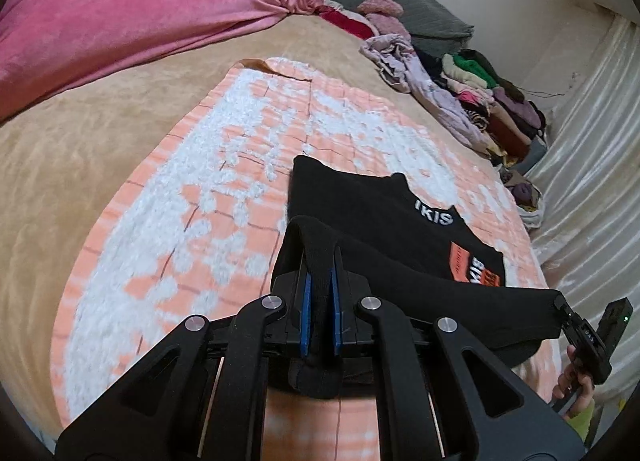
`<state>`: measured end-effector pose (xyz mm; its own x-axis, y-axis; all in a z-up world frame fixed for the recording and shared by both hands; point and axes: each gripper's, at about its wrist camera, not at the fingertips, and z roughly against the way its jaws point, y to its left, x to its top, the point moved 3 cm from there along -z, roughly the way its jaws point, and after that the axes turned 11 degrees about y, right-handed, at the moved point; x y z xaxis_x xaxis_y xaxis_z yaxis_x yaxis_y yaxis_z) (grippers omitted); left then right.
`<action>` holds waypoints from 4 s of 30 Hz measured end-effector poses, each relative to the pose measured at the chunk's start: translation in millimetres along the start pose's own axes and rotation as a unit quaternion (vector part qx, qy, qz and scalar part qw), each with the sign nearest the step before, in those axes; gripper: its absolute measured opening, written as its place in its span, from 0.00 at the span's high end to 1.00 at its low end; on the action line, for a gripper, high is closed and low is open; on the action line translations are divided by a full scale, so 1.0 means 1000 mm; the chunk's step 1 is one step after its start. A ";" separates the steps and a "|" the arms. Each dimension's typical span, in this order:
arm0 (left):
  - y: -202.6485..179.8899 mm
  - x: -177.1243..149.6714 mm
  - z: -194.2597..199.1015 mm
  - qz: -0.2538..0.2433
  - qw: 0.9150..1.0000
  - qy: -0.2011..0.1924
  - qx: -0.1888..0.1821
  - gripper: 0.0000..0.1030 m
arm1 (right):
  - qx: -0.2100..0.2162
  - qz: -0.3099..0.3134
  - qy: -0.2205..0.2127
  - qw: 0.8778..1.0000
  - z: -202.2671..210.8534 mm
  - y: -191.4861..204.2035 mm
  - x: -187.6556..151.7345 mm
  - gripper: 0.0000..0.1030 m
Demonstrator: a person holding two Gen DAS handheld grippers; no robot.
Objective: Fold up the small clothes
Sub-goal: 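Lift the held hem with both tools and fold it toward the collar, then lay the hem near the collar and open both tools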
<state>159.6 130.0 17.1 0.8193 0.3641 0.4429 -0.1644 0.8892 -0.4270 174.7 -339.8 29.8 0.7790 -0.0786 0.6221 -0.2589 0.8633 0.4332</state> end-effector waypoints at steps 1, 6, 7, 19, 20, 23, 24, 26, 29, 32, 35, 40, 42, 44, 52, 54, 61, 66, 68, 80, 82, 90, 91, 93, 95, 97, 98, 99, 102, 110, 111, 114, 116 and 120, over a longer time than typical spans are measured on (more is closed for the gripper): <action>0.000 0.003 -0.007 0.000 1.000 0.002 0.004 0.98 | -0.006 -0.002 0.003 1.000 -0.006 -0.002 0.003 0.92; 0.008 0.011 -0.041 0.003 1.000 0.018 0.021 0.97 | -0.040 -0.018 0.043 0.998 -0.045 -0.018 0.005 0.91; 0.011 0.012 -0.046 0.006 1.000 0.021 0.020 0.95 | -0.046 -0.023 0.048 0.998 -0.051 -0.021 0.004 0.91; 0.025 -0.002 -0.003 -0.015 0.998 -0.065 0.021 0.77 | -0.083 -0.024 0.013 0.996 -0.030 -0.025 0.002 0.52; 0.018 -0.007 0.002 -0.031 0.997 -0.070 0.026 0.77 | -0.084 -0.013 0.008 0.996 -0.025 -0.019 0.001 0.52; -0.009 -0.025 0.010 -0.085 0.993 -0.071 0.031 0.77 | -0.080 0.039 0.007 0.996 -0.016 0.008 -0.012 0.52; -0.017 -0.031 0.009 -0.099 0.992 -0.067 0.032 0.77 | -0.075 0.057 0.014 0.995 -0.016 0.017 -0.018 0.53; -0.040 -0.052 0.001 -0.144 0.988 -0.045 0.026 0.77 | -0.067 0.087 0.032 0.993 -0.021 0.034 -0.030 0.55; -0.061 -0.082 -0.016 -0.185 0.982 -0.012 0.024 0.77 | -0.052 0.125 0.070 0.988 -0.030 0.054 -0.053 0.66; -0.069 -0.099 -0.039 -0.210 0.977 0.006 0.049 0.77 | -0.053 0.144 0.099 0.983 -0.041 0.060 -0.073 0.72; -0.070 -0.101 -0.052 -0.216 0.974 0.012 0.069 0.77 | -0.058 0.139 0.119 0.981 -0.053 0.058 -0.084 0.75; -0.073 -0.099 -0.069 -0.233 0.967 0.026 0.098 0.75 | -0.068 0.133 0.132 0.980 -0.068 0.054 -0.088 0.76; -0.074 -0.096 -0.071 -0.234 0.966 0.024 0.105 0.74 | -0.075 0.141 0.127 0.979 -0.071 0.057 -0.086 0.76; -0.078 -0.093 -0.072 -0.240 0.964 0.018 0.112 0.73 | -0.085 0.153 0.125 0.977 -0.077 0.059 -0.084 0.76; -0.088 -0.068 -0.075 -0.235 0.967 0.004 0.100 0.71 | -0.084 0.163 0.102 0.978 -0.085 0.062 -0.066 0.76; -0.089 -0.059 -0.076 -0.231 0.968 0.000 0.100 0.71 | -0.086 0.166 0.098 0.977 -0.088 0.063 -0.058 0.76; -0.088 -0.017 -0.089 -0.197 0.975 -0.003 0.102 0.70 | -0.089 0.167 0.080 0.979 -0.102 0.064 -0.023 0.75; -0.081 0.007 -0.098 -0.155 0.984 -0.003 0.092 0.69 | -0.097 0.150 0.079 0.981 -0.117 0.057 0.004 0.75; -0.075 0.016 -0.099 -0.130 0.989 -0.002 0.077 0.68 | -0.095 0.134 0.076 0.983 -0.122 0.051 0.015 0.71; 0.001 0.050 -0.078 -0.014 0.996 -0.051 0.068 0.58 | -0.122 0.062 0.010 0.991 -0.096 0.022 0.036 0.53; 0.013 0.053 -0.078 -0.002 0.996 -0.048 0.069 0.57 | -0.126 0.051 0.005 0.991 -0.091 0.017 0.040 0.52; 0.013 0.061 -0.073 -0.025 0.998 -0.048 0.036 0.51 | -0.194 0.075 0.049 0.977 -0.108 0.003 0.059 0.49; 0.011 0.061 -0.075 -0.033 0.998 -0.049 0.037 0.49 | -0.201 0.080 0.052 0.975 -0.113 0.002 0.060 0.49; 0.005 0.062 -0.080 -0.054 0.997 -0.046 0.043 0.48 | -0.206 0.081 0.066 0.973 -0.125 -0.003 0.063 0.49; -0.001 0.060 -0.088 -0.073 0.995 -0.043 0.058 0.48 | -0.200 0.078 0.084 0.973 -0.134 -0.007 0.064 0.49; -0.003 0.057 -0.094 -0.082 0.993 -0.041 0.067 0.48 | -0.205 0.089 0.106 0.969 -0.143 -0.007 0.061 0.52; -0.003 0.056 -0.095 -0.085 0.993 -0.039 0.068 0.49 | -0.208 0.099 0.108 0.967 -0.145 -0.005 0.060 0.61; -0.005 0.055 -0.097 -0.090 0.993 -0.040 0.072 0.51 | -0.211 0.109 0.109 0.965 -0.147 -0.002 0.058 0.75; -0.003 0.055 -0.098 -0.089 0.993 -0.042 0.070 0.88 | -0.220 0.116 0.098 0.964 -0.146 0.000 0.057 0.89; -0.004 0.061 -0.070 -0.084 0.991 -0.099 0.040 0.96 | -0.201 0.082 0.045 0.975 -0.119 -0.009 0.076 0.90; -0.005 0.061 -0.070 -0.087 0.990 -0.102 0.043 0.96 | -0.199 0.077 0.044 0.976 -0.120 -0.011 0.078 0.90; -0.003 0.064 -0.078 -0.082 0.991 -0.089 0.055 0.96 | -0.206 0.067 0.061 0.974 -0.134 -0.021 0.080 0.90; 0.004 0.065 -0.091 -0.072 0.993 -0.067 0.061 0.96 | -0.214 0.061 0.081 0.971 -0.145 -0.028 0.076 0.90; 0.012 0.065 -0.102 -0.062 0.995 -0.044 0.065 0.93 | -0.220 0.054 0.094 0.970 -0.154 -0.035 0.069 0.89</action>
<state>267.1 135.9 -39.4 0.7874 0.2678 0.5553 -0.1401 0.9549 -0.2618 326.0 -298.6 -43.0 0.8619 0.0816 0.5005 -0.1095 0.9936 0.0264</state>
